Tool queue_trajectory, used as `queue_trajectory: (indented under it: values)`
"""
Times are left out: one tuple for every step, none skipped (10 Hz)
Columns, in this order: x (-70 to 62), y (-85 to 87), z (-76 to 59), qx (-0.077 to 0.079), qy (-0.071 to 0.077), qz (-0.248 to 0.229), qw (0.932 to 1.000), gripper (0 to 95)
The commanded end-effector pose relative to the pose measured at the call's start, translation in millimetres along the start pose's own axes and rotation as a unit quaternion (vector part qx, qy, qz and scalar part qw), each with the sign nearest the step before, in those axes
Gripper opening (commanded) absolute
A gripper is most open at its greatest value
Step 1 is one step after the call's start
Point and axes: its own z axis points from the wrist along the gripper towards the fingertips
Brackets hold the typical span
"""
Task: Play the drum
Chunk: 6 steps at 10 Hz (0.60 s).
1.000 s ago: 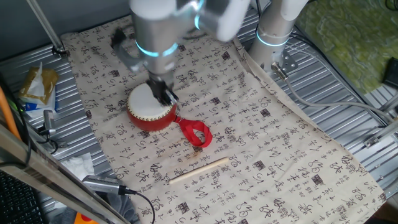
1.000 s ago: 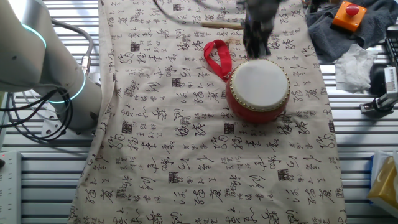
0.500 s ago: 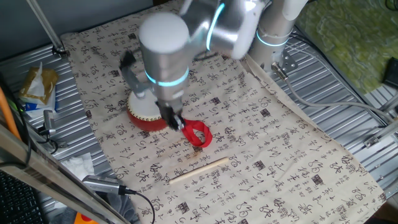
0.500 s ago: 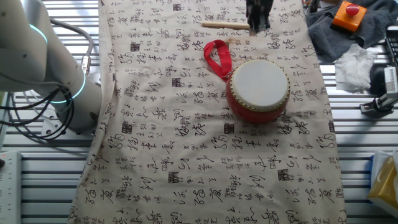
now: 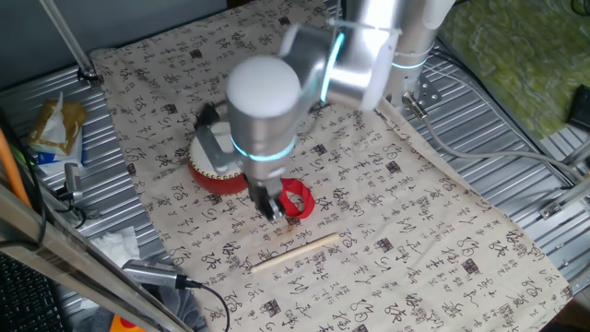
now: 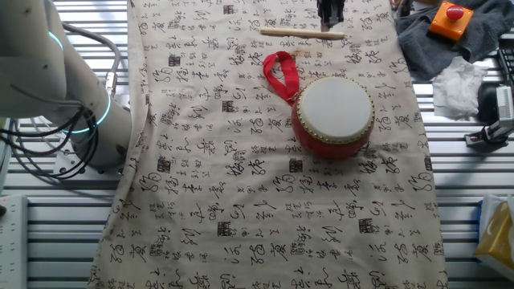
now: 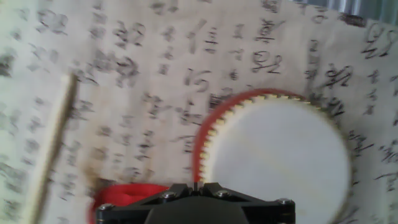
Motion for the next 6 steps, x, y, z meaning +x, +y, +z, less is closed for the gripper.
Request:
queue_trajectory:
  values:
    - [-3.2,11.0,1.8,-0.002,0.000,0.011,0.9999,0.0]
    - [-7.5,15.4,3.5,-0.002,0.000,0.013,0.9999,0.0]
    - [-10.2,18.8,5.6,-0.002,-0.002,0.015,0.9999,0.0]
    - [-12.1,21.7,7.5,-0.002,-0.003,0.018,0.9998,0.0]
    - [-17.3,26.9,12.1,-0.002,-0.001,0.021,0.9998,0.0]
    - [-18.8,28.3,15.1,-0.002,-0.002,0.021,0.9998,0.0]
